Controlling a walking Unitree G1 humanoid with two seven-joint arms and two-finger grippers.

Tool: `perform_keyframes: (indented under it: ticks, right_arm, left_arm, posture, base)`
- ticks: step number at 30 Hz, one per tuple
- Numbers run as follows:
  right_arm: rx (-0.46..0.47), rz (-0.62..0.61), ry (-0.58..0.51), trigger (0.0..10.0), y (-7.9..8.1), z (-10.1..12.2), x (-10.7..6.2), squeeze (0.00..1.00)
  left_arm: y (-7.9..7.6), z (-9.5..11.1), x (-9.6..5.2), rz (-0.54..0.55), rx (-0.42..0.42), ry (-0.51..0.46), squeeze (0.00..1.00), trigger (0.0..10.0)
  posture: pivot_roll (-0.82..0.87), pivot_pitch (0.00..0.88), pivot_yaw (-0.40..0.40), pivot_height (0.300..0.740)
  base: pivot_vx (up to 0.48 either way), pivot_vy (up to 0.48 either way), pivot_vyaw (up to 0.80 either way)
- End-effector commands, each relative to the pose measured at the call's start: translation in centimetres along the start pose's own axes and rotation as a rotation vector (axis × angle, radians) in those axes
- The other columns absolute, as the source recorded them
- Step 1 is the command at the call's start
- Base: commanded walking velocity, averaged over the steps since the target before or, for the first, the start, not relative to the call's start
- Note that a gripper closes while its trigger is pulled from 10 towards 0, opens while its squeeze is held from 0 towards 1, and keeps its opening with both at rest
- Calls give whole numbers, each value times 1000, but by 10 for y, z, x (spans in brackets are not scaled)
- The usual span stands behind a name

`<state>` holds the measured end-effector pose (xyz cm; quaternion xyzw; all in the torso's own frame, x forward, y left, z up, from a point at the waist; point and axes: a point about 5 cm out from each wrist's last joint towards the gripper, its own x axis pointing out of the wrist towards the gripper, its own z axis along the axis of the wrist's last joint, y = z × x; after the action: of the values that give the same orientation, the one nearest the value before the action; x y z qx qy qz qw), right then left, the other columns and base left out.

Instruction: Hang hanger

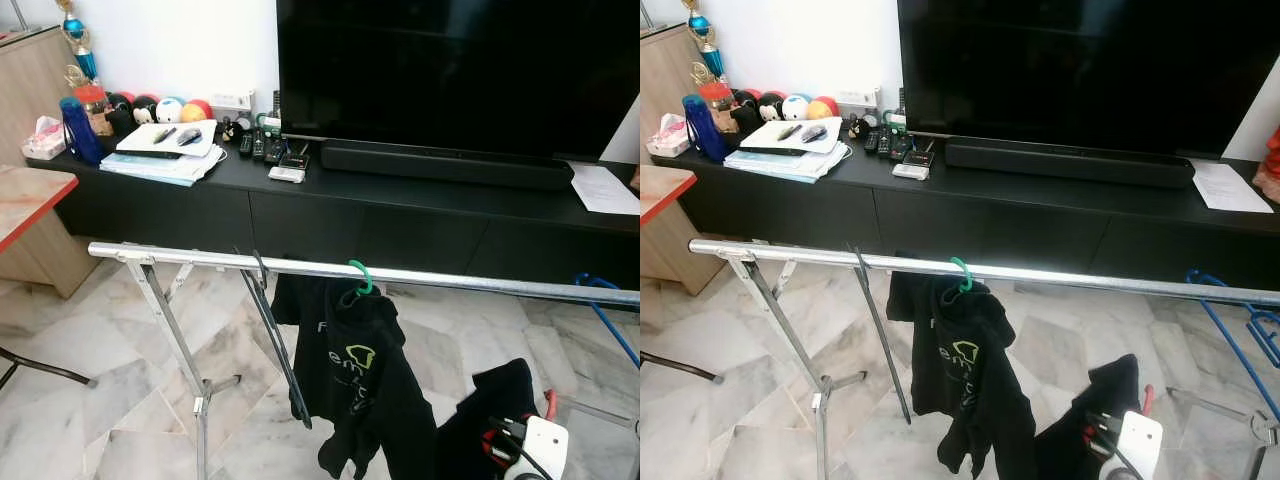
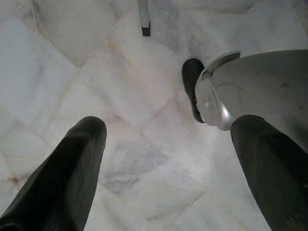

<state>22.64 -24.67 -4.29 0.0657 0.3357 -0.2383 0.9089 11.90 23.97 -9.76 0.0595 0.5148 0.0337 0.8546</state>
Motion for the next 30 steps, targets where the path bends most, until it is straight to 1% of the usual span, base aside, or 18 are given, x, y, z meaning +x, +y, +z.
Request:
perform_keyframes:
  ticks: [1,2,4,5,6,11,12,14,16,17,20,21,23,24,25,28,30]
  right_arm:
    - [33,4,-32,10000,1,5,1,0]
    - [57,3,-42,10000,0,5,1,0]
    - [65,0,-50,10000,0,5,1,0]
    - [79,-7,-58,10000,-1,6,1,0]
    - [84,-9,-60,10000,-1,6,1,0]
    - [80,-14,-57,10000,-4,4,1,0]
    - [52,-3,-57,10000,-4,4,1,0]
    - [38,24,-47,10000,-4,1,1,0]
    - [29,30,-43,10000,-5,0,0,0]
    - [11,42,-37,10000,-4,-1,0,0]
    - [-195,149,-3,10000,4,-11,-2,0]
    - [-204,154,1,10000,4,-12,-2,0]
    - [-194,144,18,10000,0,-15,-3,0]
    - [-172,107,39,10000,-9,-19,-3,0]
    - [-166,98,46,10000,-11,-20,-3,0]
    - [-172,92,60,10000,-15,-23,-4,0]
    - [-187,108,94,10000,-16,-31,-6,0]
  left_arm:
    - [-4,-9,-1,-4,-21,17,0,10000]
    - [-8,-10,-1,-6,-25,18,0,10000]
    - [-10,-11,-1,-7,-20,23,0,10000]
    - [-15,-12,-1,-10,-6,30,0,10000]
    - [-17,-13,-1,-12,-1,32,0,10000]
    - [-28,-12,0,-27,-4,28,0,10000]
    - [-32,-11,0,-33,-9,24,0,10000]
    - [-39,-11,0,-43,-8,22,0,10000]
    - [-41,-11,0,-46,-8,22,0,10000]
    - [-42,-11,0,-48,-8,21,0,10000]
    - [-47,-11,0,-54,-11,19,0,10000]
    - [-47,-11,0,-54,-12,19,0,10000]
    - [-49,-11,0,-57,-12,19,0,10000]
    - [-52,-13,0,-60,-16,18,0,10000]
    - [-52,-13,0,-60,-17,18,0,10000]
    - [-52,-12,0,-60,-21,18,0,10000]
    - [-51,-12,0,-60,-21,20,0,10000]
  posture:
    - [1,44,-48,740]
    - [1,45,-47,740]
    - [-1,47,-45,740]
    - [-5,48,-44,740]
    - [-5,48,-44,740]
    - [-8,50,-46,740]
    - [-7,50,-47,740]
    - [-9,50,-52,740]
    - [-9,50,-53,740]
    - [-13,50,-55,740]
    - [-17,48,-59,740]
    - [-17,48,-59,740]
    - [-14,47,-63,740]
    - [-15,46,-65,740]
    - [-15,46,-65,740]
    - [-15,46,-65,740]
    - [-20,46,-62,740]
  base:
    - [0,0,0]
    - [0,0,0]
    - [0,0,0]
    - [0,0,0]
    - [0,0,0]
    - [0,0,0]
    - [0,0,0]
    - [0,0,0]
    - [0,0,0]
    - [0,0,0]
    - [0,0,0]
    - [0,0,0]
    - [0,0,0]
    - [0,0,0]
    - [0,0,0]
    - [0,0,0]
    - [0,0,0]
